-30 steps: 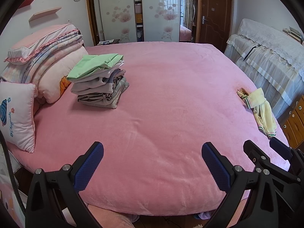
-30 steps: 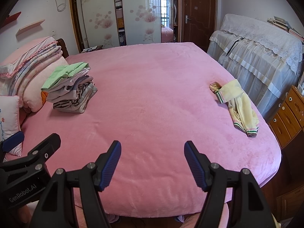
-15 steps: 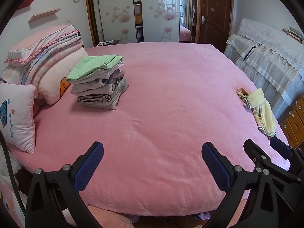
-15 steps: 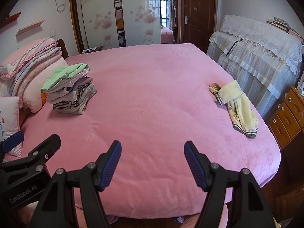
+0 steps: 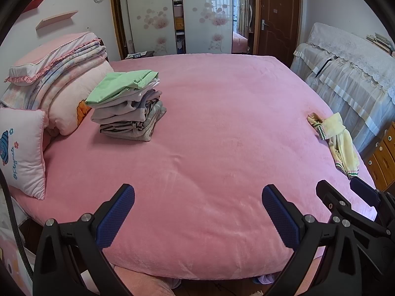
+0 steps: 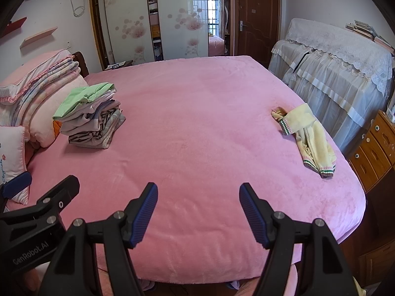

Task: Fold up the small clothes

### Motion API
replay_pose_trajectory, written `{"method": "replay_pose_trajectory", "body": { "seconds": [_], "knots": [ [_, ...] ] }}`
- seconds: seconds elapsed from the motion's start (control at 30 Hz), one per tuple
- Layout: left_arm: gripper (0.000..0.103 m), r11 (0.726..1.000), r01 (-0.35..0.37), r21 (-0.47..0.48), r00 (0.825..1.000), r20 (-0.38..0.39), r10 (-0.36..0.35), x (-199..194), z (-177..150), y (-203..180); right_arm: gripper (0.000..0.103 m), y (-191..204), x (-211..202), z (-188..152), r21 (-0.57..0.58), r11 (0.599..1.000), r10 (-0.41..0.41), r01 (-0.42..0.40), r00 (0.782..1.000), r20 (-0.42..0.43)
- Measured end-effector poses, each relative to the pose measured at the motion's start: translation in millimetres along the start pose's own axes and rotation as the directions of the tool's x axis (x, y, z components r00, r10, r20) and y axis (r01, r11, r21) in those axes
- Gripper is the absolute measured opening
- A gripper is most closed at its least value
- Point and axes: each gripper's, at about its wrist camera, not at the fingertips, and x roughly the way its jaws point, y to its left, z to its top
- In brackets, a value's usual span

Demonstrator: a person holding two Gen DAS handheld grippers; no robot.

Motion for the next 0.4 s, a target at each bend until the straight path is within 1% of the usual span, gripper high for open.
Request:
{"method": "replay_pose_trajectory", "body": {
  "seconds": [0.4],
  "knots": [
    [0.102,1.000,0.002,0.005,1.000,-0.008,-0.002,0.6,-0.2,1.0,0.069,-1.8,1.2,-0.1,0.001,1.000,0.002,-0.002,1.000,-0.001]
  ]
}}
